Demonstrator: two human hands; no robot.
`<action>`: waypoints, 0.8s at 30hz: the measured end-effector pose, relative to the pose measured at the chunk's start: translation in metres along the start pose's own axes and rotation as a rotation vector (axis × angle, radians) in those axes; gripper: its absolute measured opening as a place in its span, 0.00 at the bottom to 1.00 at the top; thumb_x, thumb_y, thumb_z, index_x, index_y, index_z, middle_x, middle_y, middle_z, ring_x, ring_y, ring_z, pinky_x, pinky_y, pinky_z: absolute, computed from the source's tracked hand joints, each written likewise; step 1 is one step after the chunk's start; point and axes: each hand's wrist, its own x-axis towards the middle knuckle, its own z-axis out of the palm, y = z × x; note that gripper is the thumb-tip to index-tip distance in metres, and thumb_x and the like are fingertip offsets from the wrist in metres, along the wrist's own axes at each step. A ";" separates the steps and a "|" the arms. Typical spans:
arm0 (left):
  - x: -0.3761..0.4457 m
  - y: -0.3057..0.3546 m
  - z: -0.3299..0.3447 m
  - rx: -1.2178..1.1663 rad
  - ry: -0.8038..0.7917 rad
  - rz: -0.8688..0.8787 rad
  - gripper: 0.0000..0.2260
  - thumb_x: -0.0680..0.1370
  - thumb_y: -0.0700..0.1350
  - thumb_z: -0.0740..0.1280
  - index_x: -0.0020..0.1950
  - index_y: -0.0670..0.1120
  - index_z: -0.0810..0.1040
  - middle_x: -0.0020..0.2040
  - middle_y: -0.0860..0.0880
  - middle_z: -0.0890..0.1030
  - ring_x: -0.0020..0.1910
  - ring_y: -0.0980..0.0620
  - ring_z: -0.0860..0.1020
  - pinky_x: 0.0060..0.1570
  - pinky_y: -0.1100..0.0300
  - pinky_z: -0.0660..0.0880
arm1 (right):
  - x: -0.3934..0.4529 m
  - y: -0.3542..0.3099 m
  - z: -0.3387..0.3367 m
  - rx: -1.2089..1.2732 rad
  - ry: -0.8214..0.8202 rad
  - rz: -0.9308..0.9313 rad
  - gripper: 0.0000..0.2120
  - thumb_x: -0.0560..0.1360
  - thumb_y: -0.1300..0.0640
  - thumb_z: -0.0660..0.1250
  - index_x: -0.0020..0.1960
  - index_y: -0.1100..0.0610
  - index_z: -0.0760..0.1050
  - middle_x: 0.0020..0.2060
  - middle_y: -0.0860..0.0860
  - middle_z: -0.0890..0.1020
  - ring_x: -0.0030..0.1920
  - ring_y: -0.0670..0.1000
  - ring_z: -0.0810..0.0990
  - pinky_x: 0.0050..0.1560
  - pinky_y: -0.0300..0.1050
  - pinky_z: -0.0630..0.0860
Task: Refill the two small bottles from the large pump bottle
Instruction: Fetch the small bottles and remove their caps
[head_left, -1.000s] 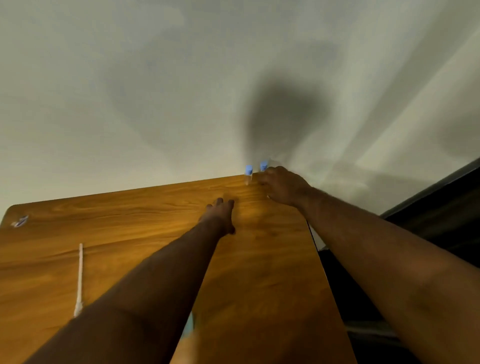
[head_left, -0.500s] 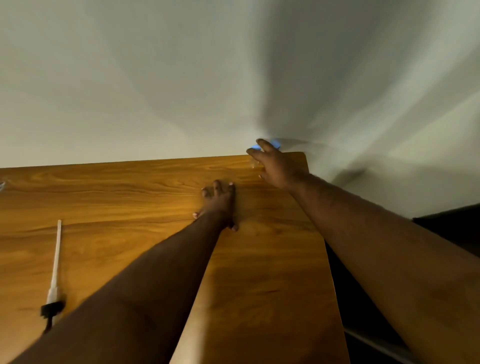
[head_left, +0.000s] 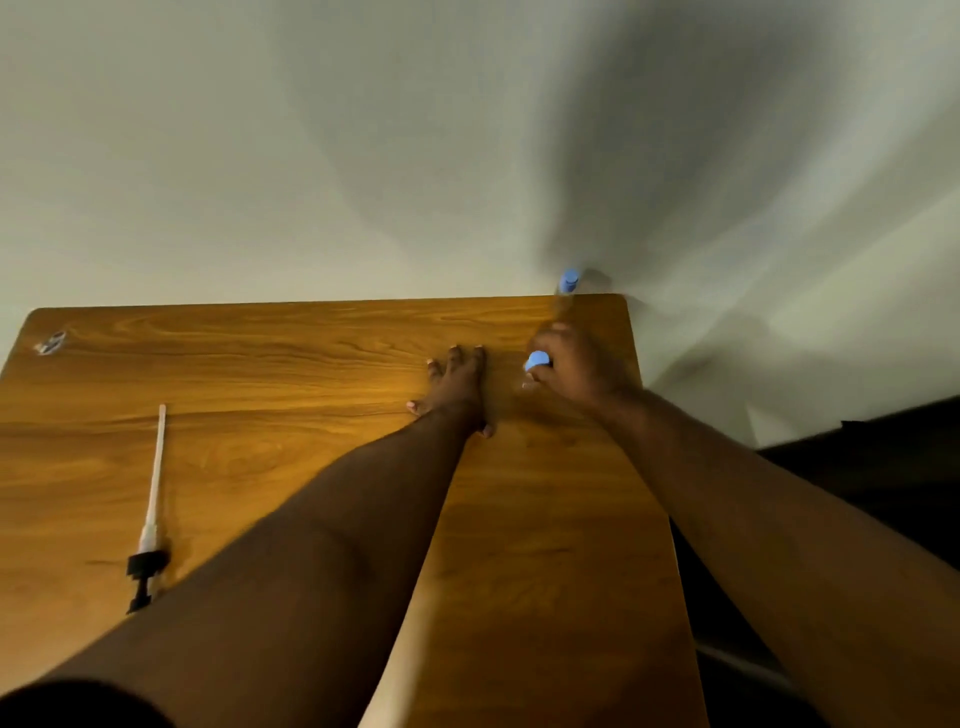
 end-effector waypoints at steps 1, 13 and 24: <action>-0.010 0.002 0.003 -0.002 0.018 -0.003 0.55 0.66 0.39 0.79 0.79 0.59 0.44 0.81 0.47 0.47 0.78 0.37 0.45 0.64 0.21 0.55 | -0.014 -0.002 -0.001 -0.012 -0.005 0.011 0.10 0.75 0.55 0.70 0.53 0.59 0.78 0.49 0.55 0.81 0.49 0.54 0.79 0.47 0.44 0.76; -0.199 -0.026 0.093 -0.710 0.403 0.340 0.23 0.69 0.47 0.78 0.63 0.52 0.77 0.57 0.61 0.79 0.55 0.68 0.73 0.49 0.75 0.69 | -0.156 -0.066 -0.007 0.032 -0.033 -0.126 0.10 0.70 0.53 0.74 0.48 0.58 0.81 0.42 0.52 0.82 0.40 0.46 0.74 0.37 0.38 0.68; -0.240 -0.055 0.078 -0.822 0.368 0.494 0.15 0.70 0.47 0.77 0.56 0.54 0.83 0.50 0.61 0.85 0.52 0.64 0.81 0.49 0.70 0.76 | -0.196 -0.101 -0.025 0.001 -0.113 -0.456 0.07 0.73 0.57 0.71 0.48 0.60 0.81 0.41 0.54 0.81 0.41 0.50 0.77 0.39 0.44 0.75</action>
